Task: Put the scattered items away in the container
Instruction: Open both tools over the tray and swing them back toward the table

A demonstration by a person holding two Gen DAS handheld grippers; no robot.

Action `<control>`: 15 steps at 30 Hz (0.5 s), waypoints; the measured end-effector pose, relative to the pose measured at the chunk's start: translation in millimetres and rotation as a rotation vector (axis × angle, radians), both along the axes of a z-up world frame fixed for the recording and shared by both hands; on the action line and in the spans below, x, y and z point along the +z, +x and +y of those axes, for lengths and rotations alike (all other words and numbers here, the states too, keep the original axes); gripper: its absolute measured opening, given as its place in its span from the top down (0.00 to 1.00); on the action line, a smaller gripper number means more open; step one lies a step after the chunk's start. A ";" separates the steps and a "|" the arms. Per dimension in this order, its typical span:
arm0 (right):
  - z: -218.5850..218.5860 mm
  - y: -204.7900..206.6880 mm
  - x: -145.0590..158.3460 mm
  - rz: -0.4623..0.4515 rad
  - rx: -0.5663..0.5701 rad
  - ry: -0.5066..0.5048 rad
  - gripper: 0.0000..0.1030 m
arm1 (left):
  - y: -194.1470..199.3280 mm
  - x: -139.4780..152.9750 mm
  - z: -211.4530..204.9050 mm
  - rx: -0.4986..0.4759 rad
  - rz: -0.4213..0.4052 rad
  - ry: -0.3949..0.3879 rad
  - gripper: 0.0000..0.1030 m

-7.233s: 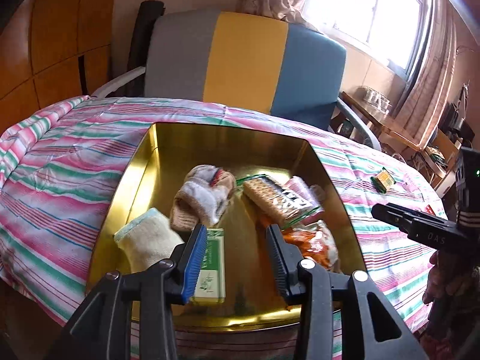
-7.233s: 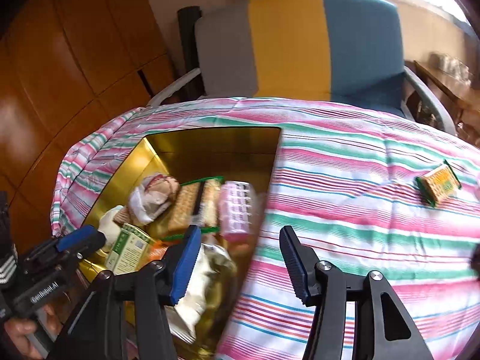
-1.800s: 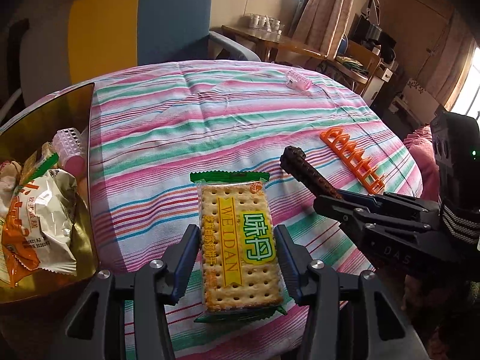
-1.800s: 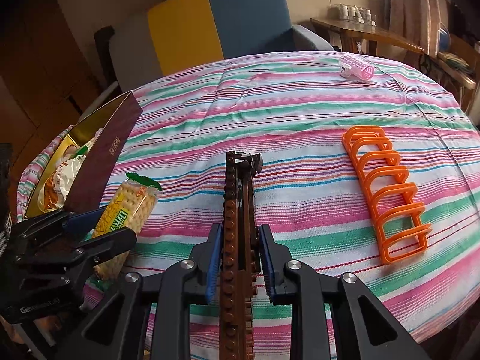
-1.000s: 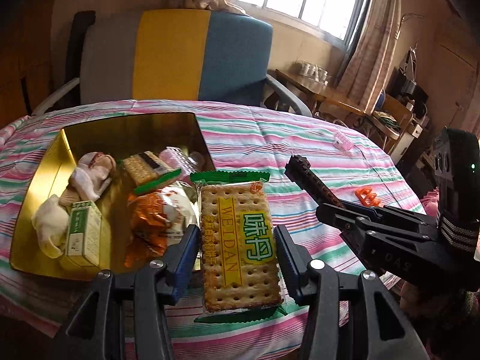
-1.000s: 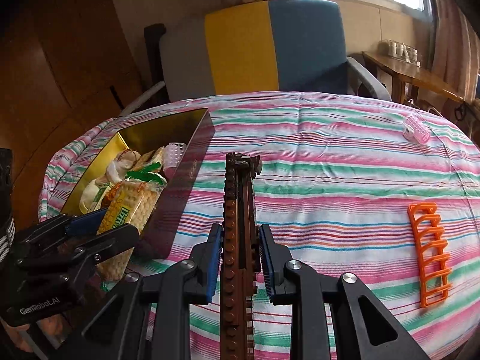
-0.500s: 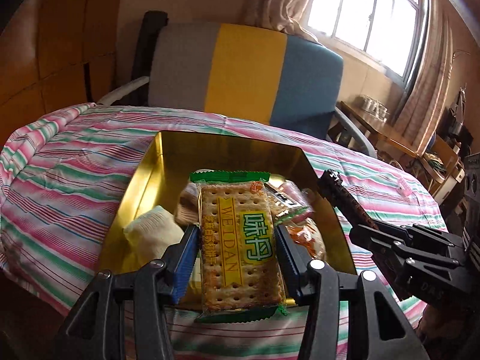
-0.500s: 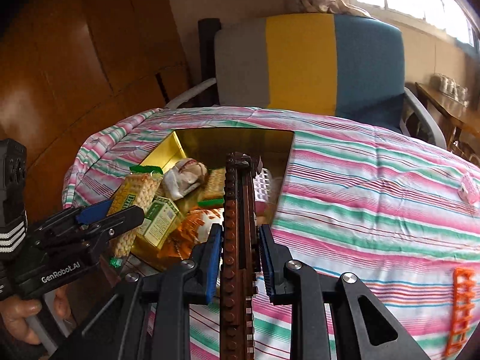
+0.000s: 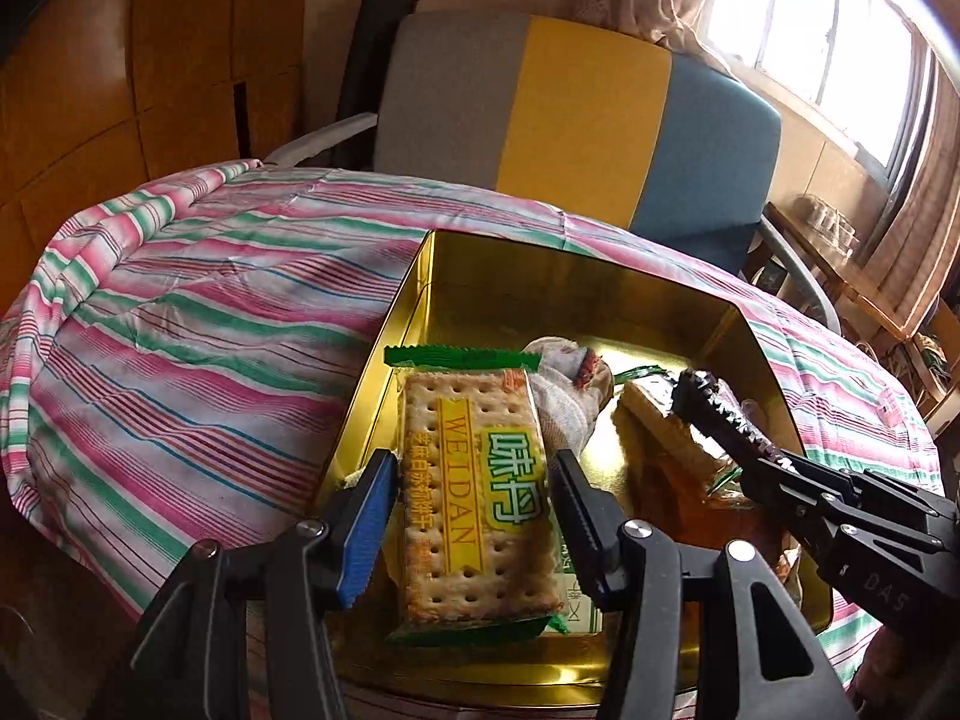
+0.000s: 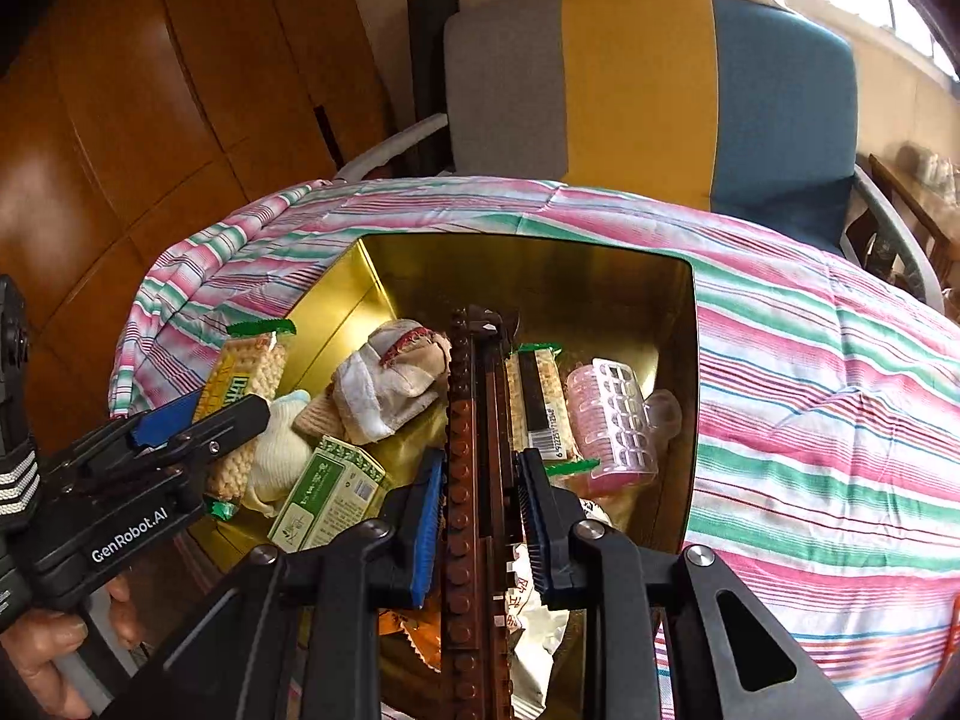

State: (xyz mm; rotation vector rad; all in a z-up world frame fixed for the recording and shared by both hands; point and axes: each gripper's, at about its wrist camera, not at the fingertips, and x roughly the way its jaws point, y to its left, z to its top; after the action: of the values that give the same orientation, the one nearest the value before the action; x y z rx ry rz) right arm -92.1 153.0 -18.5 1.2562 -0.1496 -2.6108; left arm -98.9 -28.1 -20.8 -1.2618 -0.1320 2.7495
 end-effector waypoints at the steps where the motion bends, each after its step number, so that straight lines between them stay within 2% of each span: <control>1: 1.4 0.0 -2.9 -0.009 0.000 -0.006 0.73 | 0.3 -1.2 -1.2 0.003 -0.001 0.000 0.46; 3: 3.9 1.0 -6.0 -0.012 -0.001 -0.008 0.71 | 2.2 -1.4 -2.5 0.010 0.003 -0.006 0.44; 5: 8.4 2.7 -5.8 -0.012 -0.006 -0.030 0.60 | 6.1 2.2 -3.2 0.021 0.019 -0.014 0.44; 9: 21.9 9.6 0.8 0.010 -0.021 -0.097 0.47 | 14.0 13.2 -5.1 0.036 0.053 -0.018 0.42; 11: 33.9 16.5 5.6 0.026 -0.042 -0.128 0.37 | 18.8 18.5 -3.3 0.031 0.064 -0.016 0.42; 15: 73.4 37.3 10.3 0.054 -0.122 -0.172 0.26 | 30.3 30.3 9.6 -0.012 0.091 -0.002 0.41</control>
State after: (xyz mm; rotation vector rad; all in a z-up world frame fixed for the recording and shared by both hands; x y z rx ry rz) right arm -54.8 226.4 -8.2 1.1502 -0.4448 -2.6634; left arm -68.6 -18.5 9.4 -1.1310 -0.1136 2.7913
